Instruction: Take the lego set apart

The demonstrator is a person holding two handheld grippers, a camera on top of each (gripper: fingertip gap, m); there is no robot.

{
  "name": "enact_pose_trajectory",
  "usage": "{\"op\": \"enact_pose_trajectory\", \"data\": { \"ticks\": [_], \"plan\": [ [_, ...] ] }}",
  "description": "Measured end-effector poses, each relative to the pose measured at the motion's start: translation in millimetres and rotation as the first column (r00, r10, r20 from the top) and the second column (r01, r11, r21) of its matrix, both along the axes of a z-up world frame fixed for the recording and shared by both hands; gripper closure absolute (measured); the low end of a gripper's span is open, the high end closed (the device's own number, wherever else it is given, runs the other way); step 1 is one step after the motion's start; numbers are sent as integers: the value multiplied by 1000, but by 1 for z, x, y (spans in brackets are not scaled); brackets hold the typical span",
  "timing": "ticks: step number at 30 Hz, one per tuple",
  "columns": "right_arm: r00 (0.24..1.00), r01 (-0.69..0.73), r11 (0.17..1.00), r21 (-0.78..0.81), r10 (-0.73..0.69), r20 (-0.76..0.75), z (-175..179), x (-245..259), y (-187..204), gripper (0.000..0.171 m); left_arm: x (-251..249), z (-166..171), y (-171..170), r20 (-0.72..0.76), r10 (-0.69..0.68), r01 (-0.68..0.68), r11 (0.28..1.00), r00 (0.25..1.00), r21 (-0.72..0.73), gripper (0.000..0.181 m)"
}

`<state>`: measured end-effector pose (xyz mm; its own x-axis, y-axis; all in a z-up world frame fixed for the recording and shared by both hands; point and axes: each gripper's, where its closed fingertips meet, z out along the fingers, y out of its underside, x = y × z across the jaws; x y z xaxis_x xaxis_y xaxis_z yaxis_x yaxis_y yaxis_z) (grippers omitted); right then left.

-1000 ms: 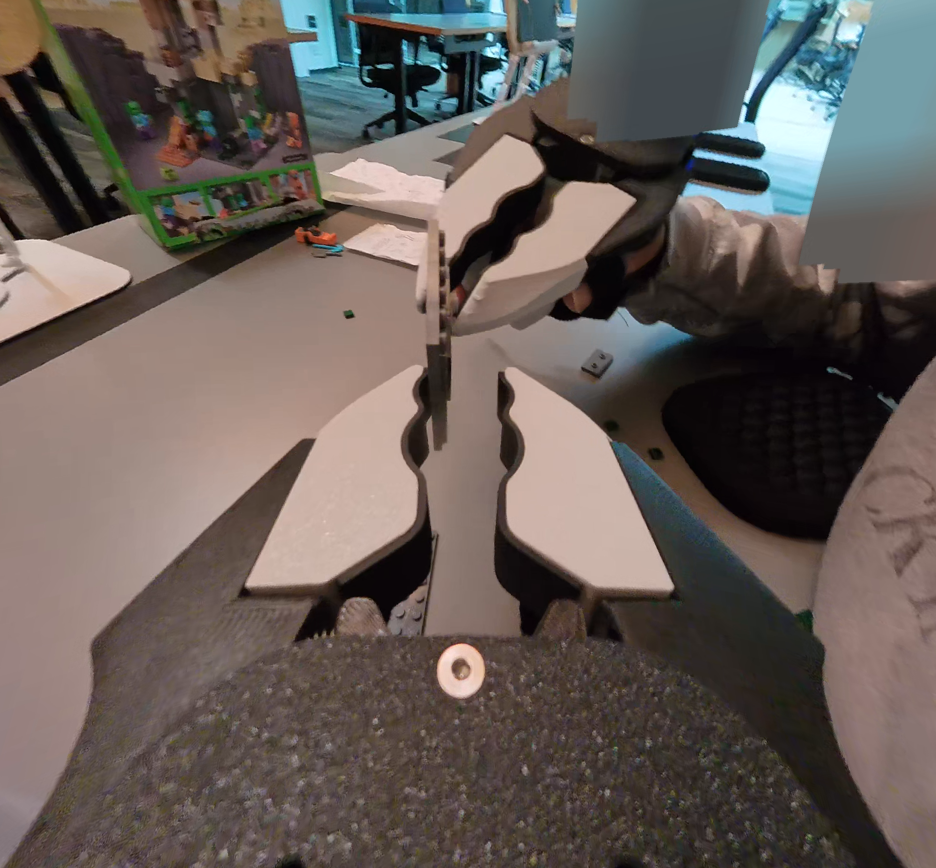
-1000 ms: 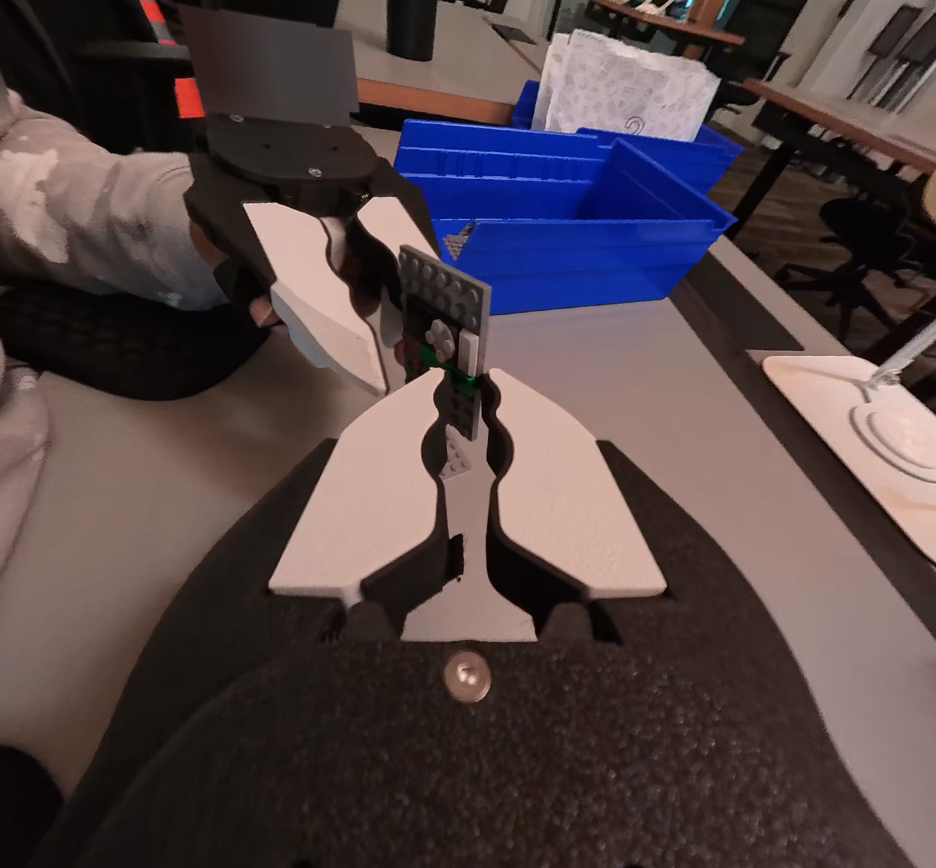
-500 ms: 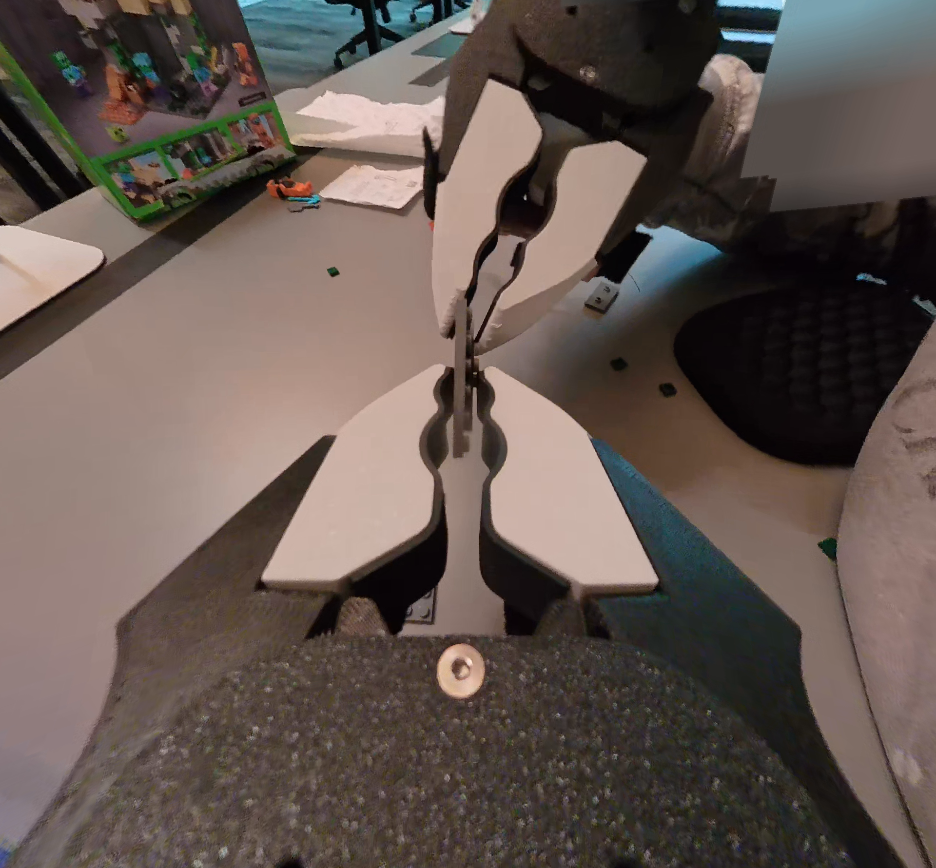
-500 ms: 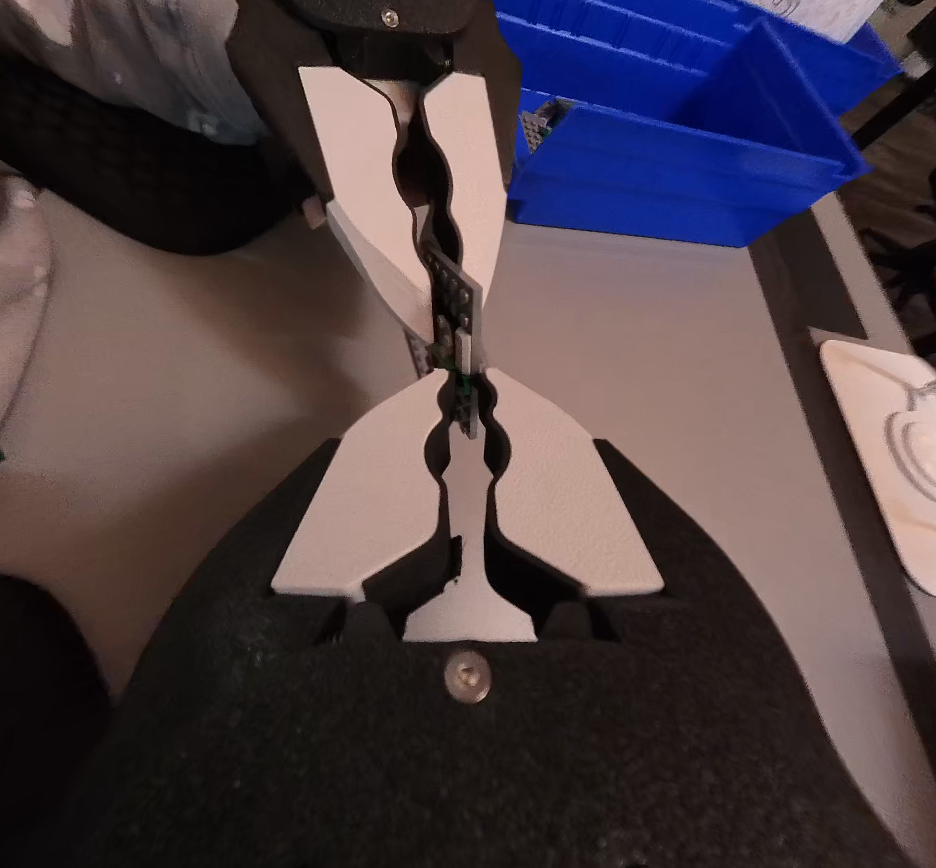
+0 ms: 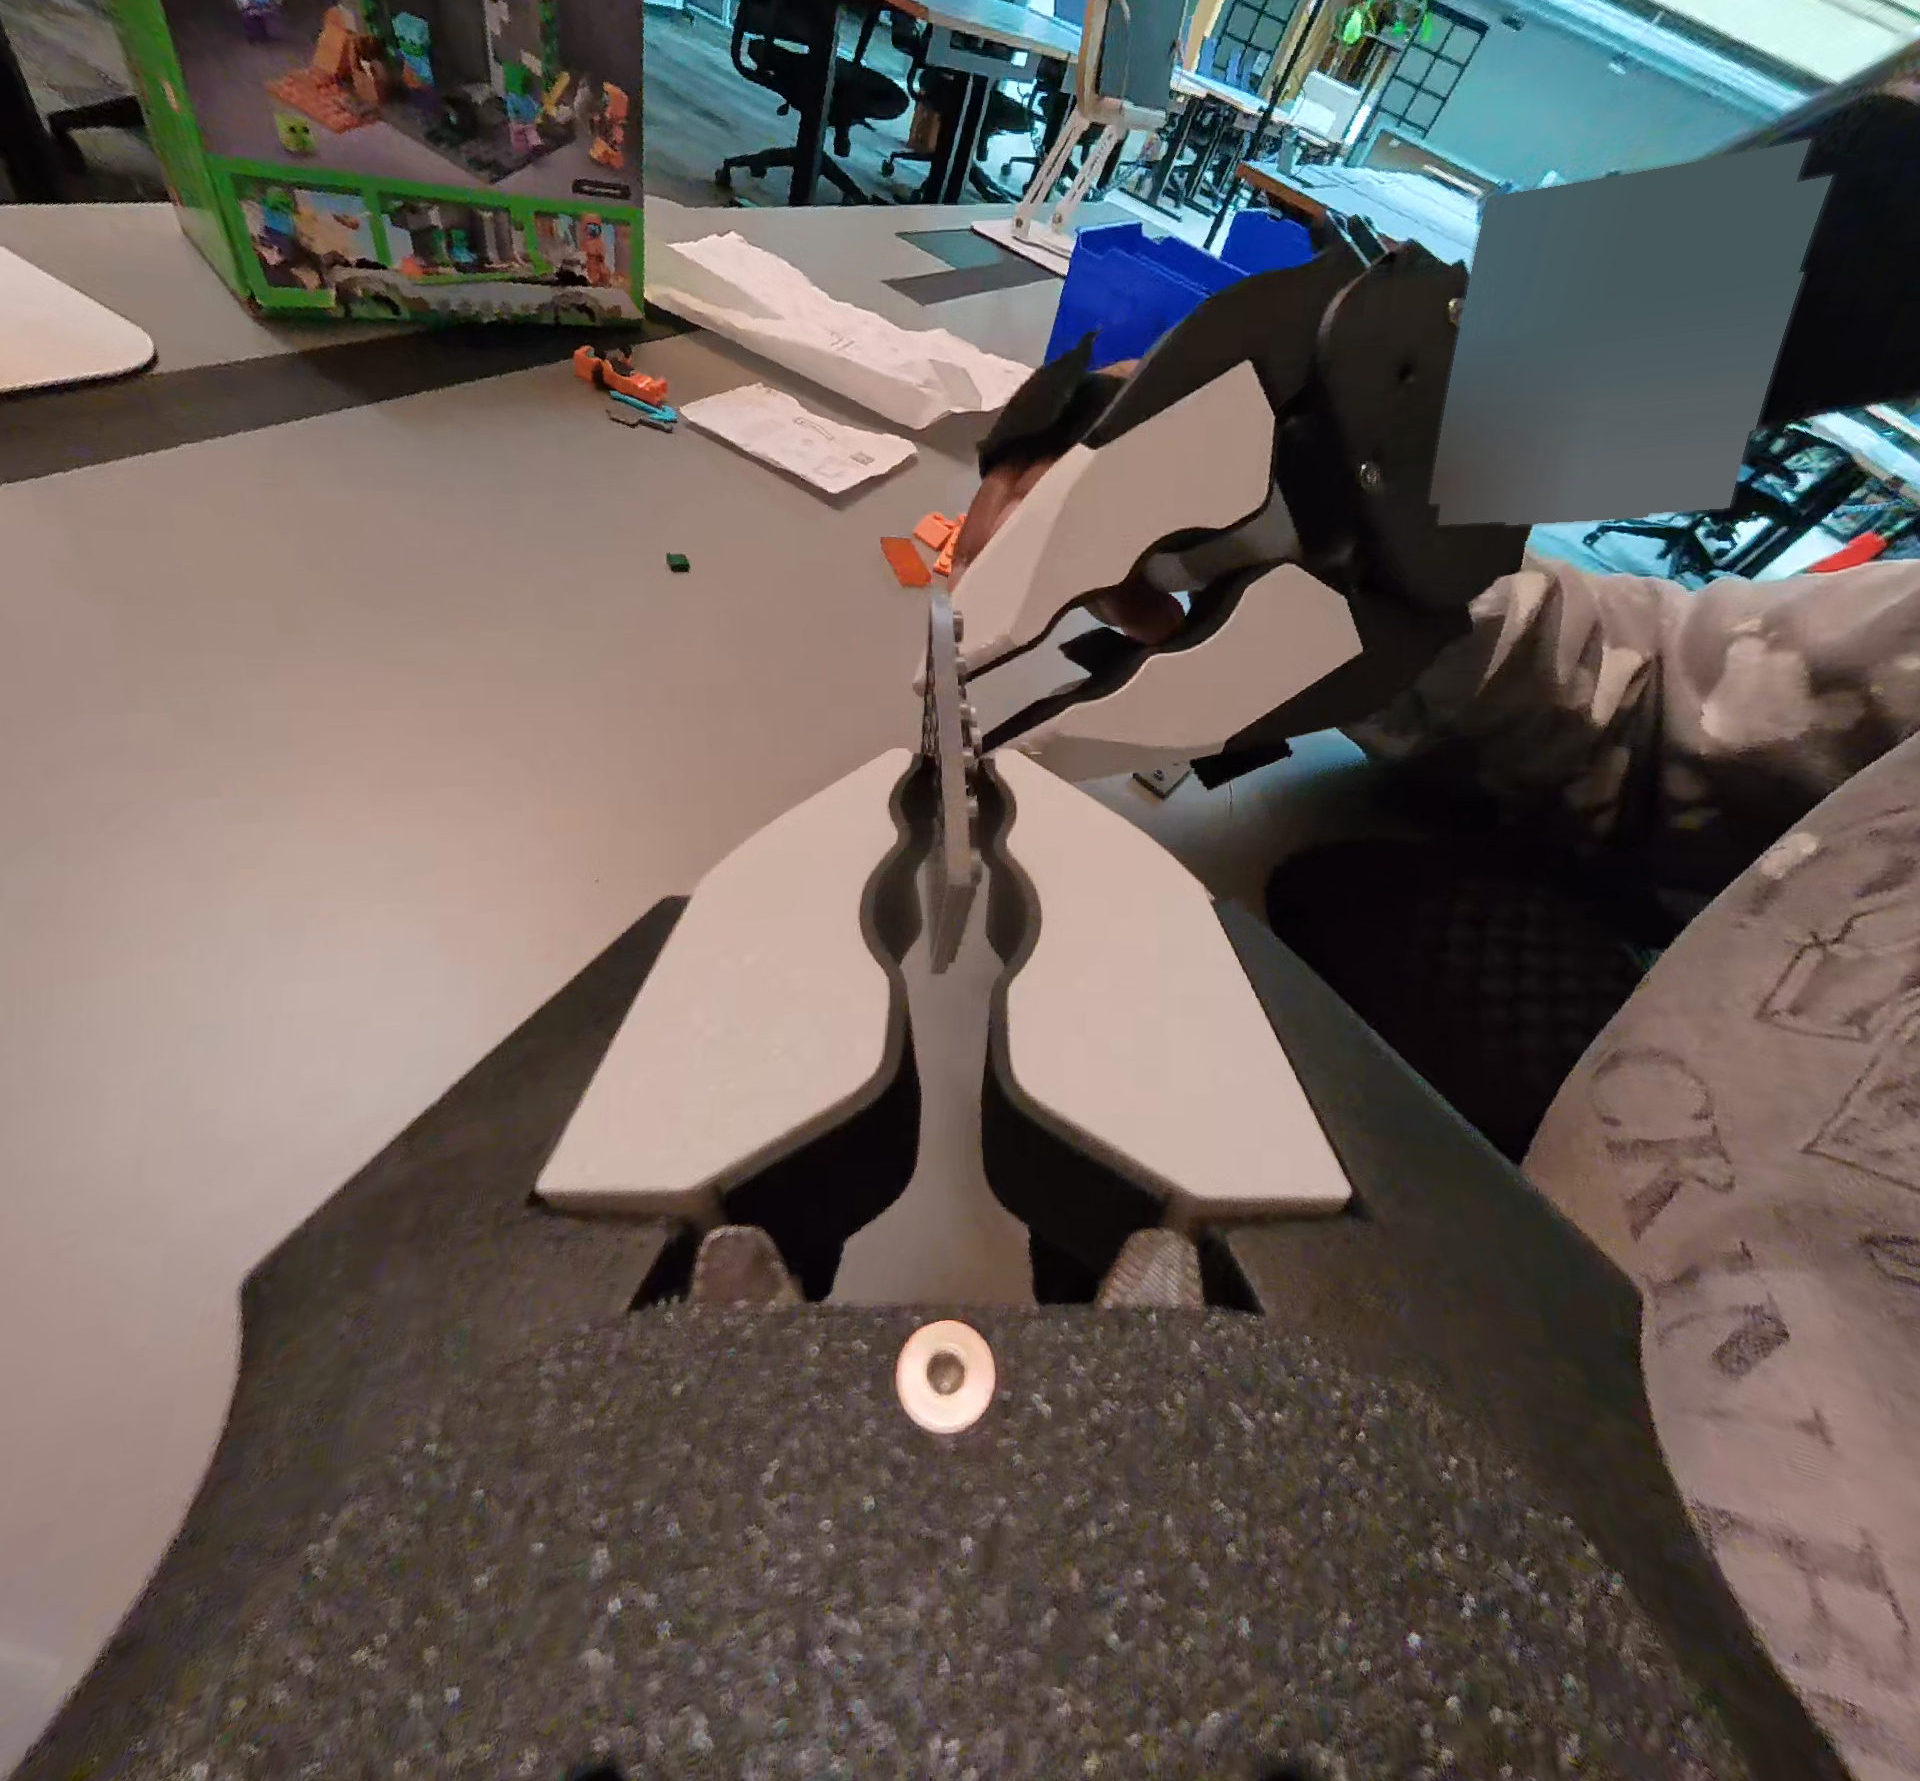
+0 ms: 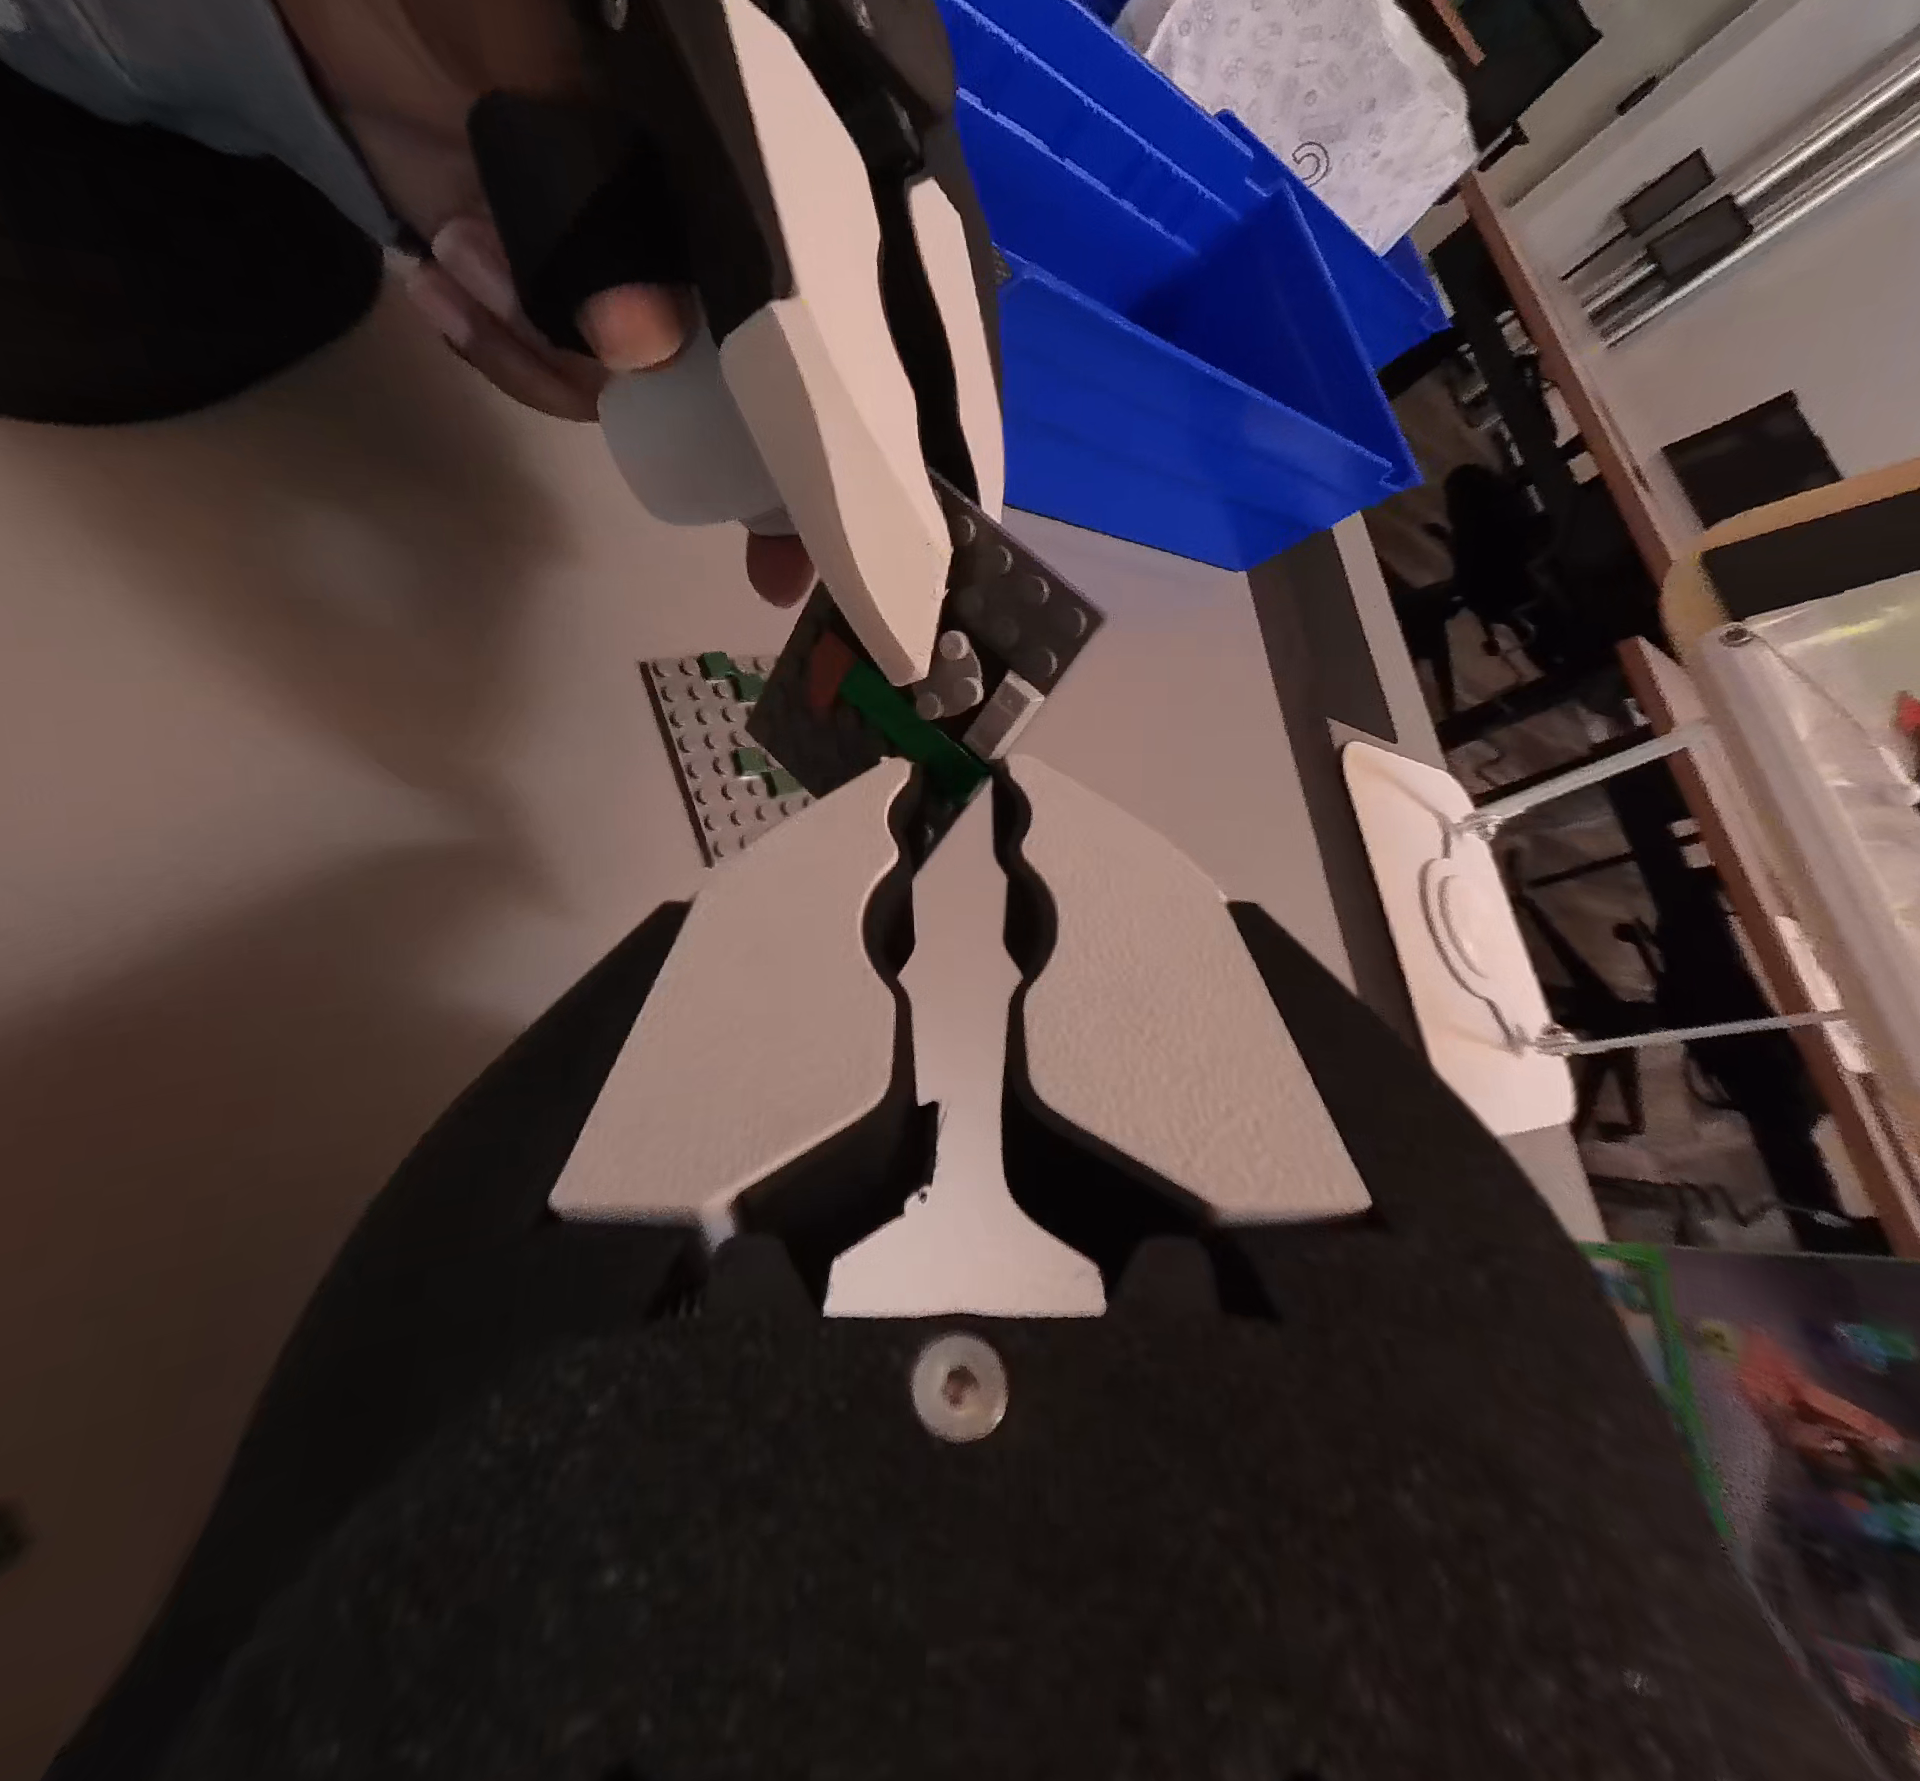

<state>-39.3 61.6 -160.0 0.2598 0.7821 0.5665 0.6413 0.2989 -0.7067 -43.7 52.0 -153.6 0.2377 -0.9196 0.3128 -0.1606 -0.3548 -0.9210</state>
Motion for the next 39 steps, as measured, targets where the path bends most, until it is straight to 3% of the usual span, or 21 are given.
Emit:
{"op": "enact_pose_trajectory", "data": {
  "ticks": [10,18,21,23,25,26,29,35,39],
  "plan": [
    [991,68,992,-109,-80,-111,0,-2,7,162,-1,1,6,21,68,-69,997,997,19,173],
    [961,156,986,-55,-164,-223,9,-2,17,168,-2,10,17,90,160,-159,987,983,-17,173],
    [977,-4,998,-59,-8,-212,4,-31,-11,171,9,11,13,97,131,-127,991,987,-46,173],
    [993,51,991,121,-38,-110,-2,-28,-4,171,7,19,23,71,179,-183,981,981,58,173],
    [971,39,999,-27,-44,-237,16,-9,-1,171,-15,26,42,128,233,-233,972,964,-13,173],
    [961,36,999,-23,-41,-275,28,0,0,171,-23,25,45,162,242,-237,970,957,-50,173],
    [964,89,996,12,-83,-253,34,12,10,170,-23,24,41,211,199,-180,978,957,-104,173],
    [956,61,997,-53,-73,-283,33,3,13,148,-10,32,23,267,97,-73,992,959,-98,173],
    [949,64,998,-27,-69,-306,38,-1,11,157,-4,35,12,269,54,-45,998,962,-38,173]
  ]
}}
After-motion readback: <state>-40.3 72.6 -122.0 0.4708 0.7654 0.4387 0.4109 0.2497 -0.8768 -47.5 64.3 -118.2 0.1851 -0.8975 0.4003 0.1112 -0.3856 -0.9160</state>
